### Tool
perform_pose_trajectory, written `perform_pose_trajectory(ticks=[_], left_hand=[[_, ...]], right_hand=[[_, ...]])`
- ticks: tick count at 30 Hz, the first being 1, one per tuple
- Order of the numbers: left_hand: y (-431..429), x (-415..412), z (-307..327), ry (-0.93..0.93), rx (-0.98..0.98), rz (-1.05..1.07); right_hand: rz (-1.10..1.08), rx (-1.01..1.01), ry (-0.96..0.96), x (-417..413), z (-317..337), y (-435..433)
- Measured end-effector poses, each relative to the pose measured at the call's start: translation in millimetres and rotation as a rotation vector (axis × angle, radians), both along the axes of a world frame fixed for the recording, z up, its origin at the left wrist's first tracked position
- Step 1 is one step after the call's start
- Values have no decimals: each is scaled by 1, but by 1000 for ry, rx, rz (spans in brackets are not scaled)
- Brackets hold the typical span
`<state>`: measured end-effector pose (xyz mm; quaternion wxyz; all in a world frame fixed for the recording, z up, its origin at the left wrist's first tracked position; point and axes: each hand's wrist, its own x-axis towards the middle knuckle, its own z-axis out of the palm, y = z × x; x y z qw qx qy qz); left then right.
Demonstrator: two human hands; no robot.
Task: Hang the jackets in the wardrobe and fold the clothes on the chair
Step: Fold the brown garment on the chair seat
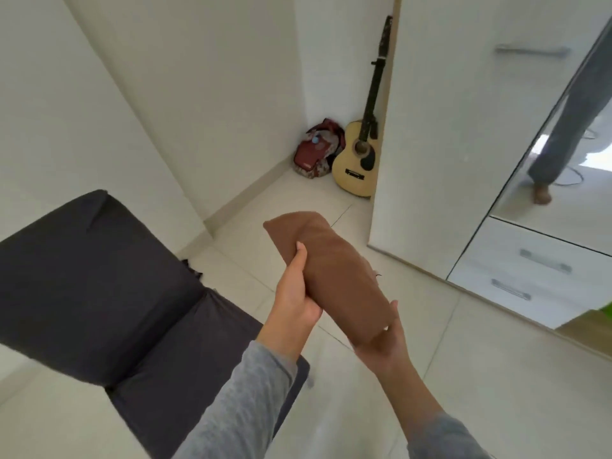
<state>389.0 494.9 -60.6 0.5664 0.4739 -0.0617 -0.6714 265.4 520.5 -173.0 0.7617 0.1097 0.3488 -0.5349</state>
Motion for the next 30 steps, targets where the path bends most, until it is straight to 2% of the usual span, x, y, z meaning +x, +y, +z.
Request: perform_pose_trajectory(ticks=[6,10,12,14,15,16,17,18,19,21,23,27,30], left_hand=[[18,-123,25,31,-94,-242],[27,-194,27,73,-165,-341],[30,-211,22,194,-249,-346],[33,-242,19,393,-370,-439],[34,-268,24,409,-458,-475],[30,-286,18,381,-550,-424],[25,-307,17,420,-572,-427],[25,-326,19,542,-605,-536],[24,-353,25,569,-595,-630],[17,-395,31,536,-405,-869],[8,-434,33,407,-372,-973],[-17,-510,49,188,-446,-1024],[-33,-557,45,191,-563,-1126]], right_hand=[[-256,-27,238,-158,48,-3],[-379,-88,268,-260,84,-3],[-398,-144,313,-298,106,-9],[-415,-237,364,-344,139,-9],[-430,-293,394,-375,159,-6],[-430,-350,409,-397,176,-3],[-434,-390,439,-420,196,2],[-411,-430,449,-434,211,5],[-400,-441,490,-454,229,12],[-327,-464,622,-485,257,28],[-258,-442,814,-512,278,45],[-147,-352,1213,-563,290,72],[-228,-291,1312,-595,282,81]])
